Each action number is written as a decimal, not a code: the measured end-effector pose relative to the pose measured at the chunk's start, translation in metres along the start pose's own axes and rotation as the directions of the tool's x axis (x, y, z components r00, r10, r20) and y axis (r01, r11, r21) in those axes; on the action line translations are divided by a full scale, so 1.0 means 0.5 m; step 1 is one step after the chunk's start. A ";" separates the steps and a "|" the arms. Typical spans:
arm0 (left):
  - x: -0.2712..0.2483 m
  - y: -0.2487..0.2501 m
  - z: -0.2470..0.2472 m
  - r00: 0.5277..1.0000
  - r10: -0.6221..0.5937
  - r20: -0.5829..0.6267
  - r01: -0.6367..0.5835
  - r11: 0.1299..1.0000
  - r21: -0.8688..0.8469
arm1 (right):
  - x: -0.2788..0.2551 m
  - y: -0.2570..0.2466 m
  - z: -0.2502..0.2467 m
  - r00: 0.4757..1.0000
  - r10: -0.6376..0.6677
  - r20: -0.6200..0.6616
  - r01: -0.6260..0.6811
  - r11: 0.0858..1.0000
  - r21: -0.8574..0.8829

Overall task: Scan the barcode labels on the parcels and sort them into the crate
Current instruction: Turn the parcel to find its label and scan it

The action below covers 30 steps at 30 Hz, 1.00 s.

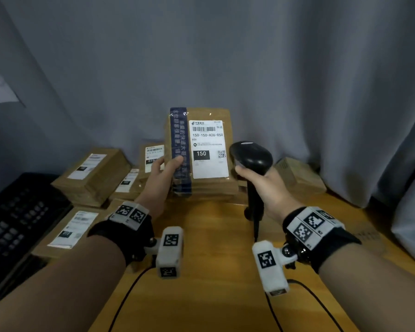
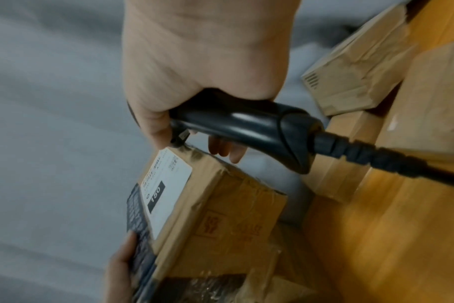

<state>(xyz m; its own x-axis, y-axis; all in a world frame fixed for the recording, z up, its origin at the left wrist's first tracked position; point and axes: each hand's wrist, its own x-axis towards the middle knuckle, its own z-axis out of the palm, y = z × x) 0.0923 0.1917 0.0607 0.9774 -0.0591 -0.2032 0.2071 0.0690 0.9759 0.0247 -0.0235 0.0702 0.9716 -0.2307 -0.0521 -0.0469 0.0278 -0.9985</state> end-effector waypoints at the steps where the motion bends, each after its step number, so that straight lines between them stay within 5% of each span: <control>1: 0.011 0.009 -0.031 1.000 0.002 0.022 -0.002 1.000 0.004 | 0.001 -0.006 0.026 1.000 -0.015 0.016 0.015 1.000 0.013; 5: 0.040 0.036 -0.170 0.982 -0.131 0.134 0.120 0.989 0.092 | 0.011 -0.027 0.144 0.998 -0.054 0.026 0.053 0.997 0.051; 8: 0.043 0.038 -0.280 0.978 -0.117 0.171 0.102 0.990 0.098 | 0.019 -0.016 0.243 0.998 -0.047 0.042 0.042 0.993 0.114; 11: 0.042 0.043 -0.380 0.991 -0.061 0.119 0.052 0.996 0.075 | 0.018 0.005 0.352 0.992 -0.025 0.126 0.012 0.995 0.100; 18: 0.030 0.051 -0.603 0.984 -0.166 -0.062 0.175 0.961 0.212 | 0.014 0.072 0.590 0.972 0.085 0.219 -0.065 0.993 -0.101; 21: 0.037 0.033 -0.679 0.964 -0.175 -0.199 0.254 0.827 0.501 | 0.011 0.104 0.669 0.932 0.223 0.287 -0.188 0.972 -0.144; 24: 0.069 0.001 -0.723 0.965 -0.141 -0.223 0.263 0.568 0.780 | 0.014 0.140 0.722 0.890 0.309 0.336 -0.264 0.949 -0.173; 30: 0.105 -0.048 -0.663 0.927 -0.333 -0.172 0.254 0.222 0.941 | 0.032 0.171 0.757 0.883 0.388 0.266 -0.338 0.916 -0.215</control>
<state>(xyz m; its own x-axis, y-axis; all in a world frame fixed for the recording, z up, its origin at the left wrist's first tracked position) 0.1530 0.5173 0.0000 0.8446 0.0933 -0.5272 0.2532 -0.9372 0.2398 0.1240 0.3434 -0.0098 0.9009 0.0656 -0.4291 -0.4213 -0.1057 -0.9007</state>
